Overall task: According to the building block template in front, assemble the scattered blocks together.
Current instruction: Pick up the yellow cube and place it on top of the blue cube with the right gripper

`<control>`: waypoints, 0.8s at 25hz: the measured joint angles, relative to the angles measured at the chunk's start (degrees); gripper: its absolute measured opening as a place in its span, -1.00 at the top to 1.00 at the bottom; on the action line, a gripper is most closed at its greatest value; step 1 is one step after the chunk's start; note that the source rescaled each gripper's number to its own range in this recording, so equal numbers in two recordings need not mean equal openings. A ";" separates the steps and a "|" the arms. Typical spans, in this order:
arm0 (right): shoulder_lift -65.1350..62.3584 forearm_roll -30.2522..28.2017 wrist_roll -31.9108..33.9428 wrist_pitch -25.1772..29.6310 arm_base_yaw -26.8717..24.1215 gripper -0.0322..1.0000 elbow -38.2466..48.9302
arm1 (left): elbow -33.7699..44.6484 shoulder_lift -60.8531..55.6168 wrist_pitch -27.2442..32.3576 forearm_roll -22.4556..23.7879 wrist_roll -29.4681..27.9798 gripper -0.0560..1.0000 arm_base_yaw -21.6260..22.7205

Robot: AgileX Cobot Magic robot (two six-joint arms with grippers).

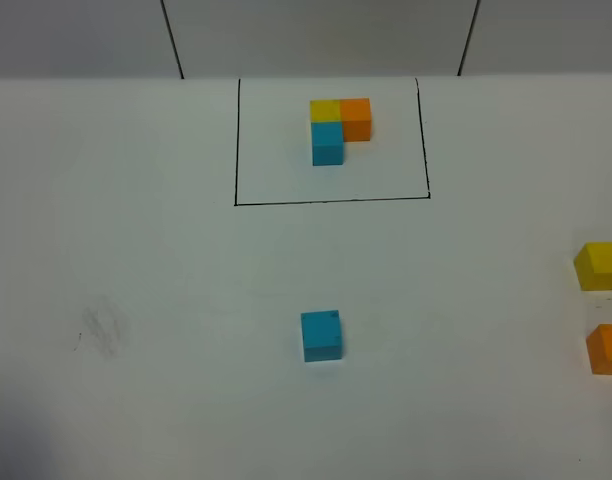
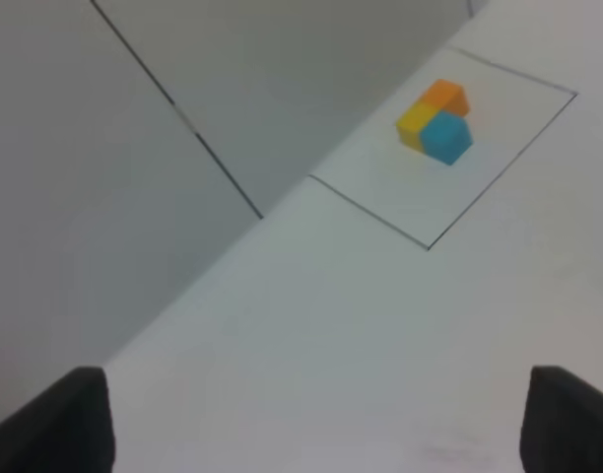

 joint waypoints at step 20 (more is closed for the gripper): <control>0.00 0.00 0.00 0.00 0.00 0.94 0.00 | 30.49 -24.78 -9.82 -19.48 -13.54 -0.32 49.32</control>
